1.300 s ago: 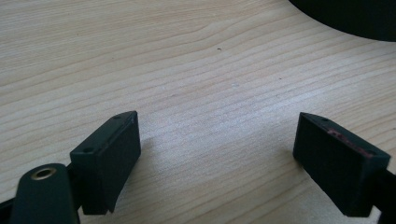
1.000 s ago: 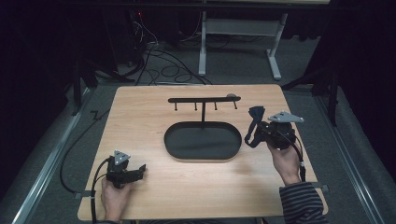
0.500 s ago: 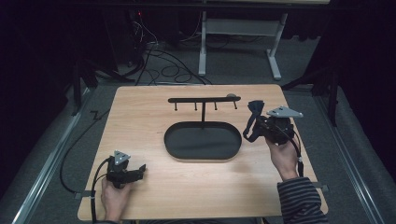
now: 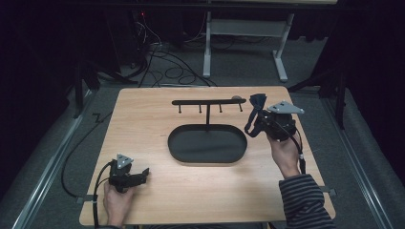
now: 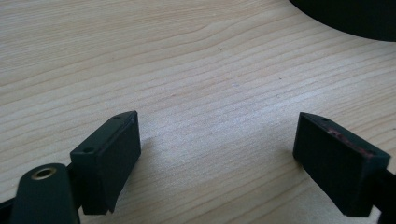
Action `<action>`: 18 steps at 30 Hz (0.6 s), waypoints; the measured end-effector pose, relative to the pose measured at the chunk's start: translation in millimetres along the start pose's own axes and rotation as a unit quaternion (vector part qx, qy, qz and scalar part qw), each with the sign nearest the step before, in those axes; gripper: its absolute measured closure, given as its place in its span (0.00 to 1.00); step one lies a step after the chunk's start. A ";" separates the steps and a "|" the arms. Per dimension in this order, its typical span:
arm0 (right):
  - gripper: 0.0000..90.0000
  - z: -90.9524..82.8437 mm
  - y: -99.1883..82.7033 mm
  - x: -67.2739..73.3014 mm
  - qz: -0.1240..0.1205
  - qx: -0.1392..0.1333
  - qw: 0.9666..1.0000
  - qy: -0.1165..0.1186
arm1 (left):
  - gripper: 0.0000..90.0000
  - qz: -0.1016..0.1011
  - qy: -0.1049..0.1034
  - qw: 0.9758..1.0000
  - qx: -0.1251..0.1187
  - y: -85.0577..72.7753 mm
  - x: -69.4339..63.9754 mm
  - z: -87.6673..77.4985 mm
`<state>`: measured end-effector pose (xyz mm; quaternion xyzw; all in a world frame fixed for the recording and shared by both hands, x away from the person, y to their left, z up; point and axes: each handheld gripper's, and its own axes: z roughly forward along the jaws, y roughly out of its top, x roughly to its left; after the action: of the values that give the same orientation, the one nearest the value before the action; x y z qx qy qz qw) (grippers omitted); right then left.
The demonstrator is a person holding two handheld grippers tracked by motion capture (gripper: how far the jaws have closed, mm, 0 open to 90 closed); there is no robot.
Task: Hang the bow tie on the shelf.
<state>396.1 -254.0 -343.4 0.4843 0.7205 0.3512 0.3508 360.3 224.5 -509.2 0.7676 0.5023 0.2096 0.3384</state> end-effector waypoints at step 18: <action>0.87 15.7 28.2 7.3 -0.005 -0.001 1.000 0.011 | 0.17 0.000 0.000 1.000 0.000 0.0 0.0 0.0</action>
<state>420.0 -236.5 -328.7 0.4766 0.7260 0.3557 0.3453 360.3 224.4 -509.2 0.7675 0.5024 0.2095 0.3385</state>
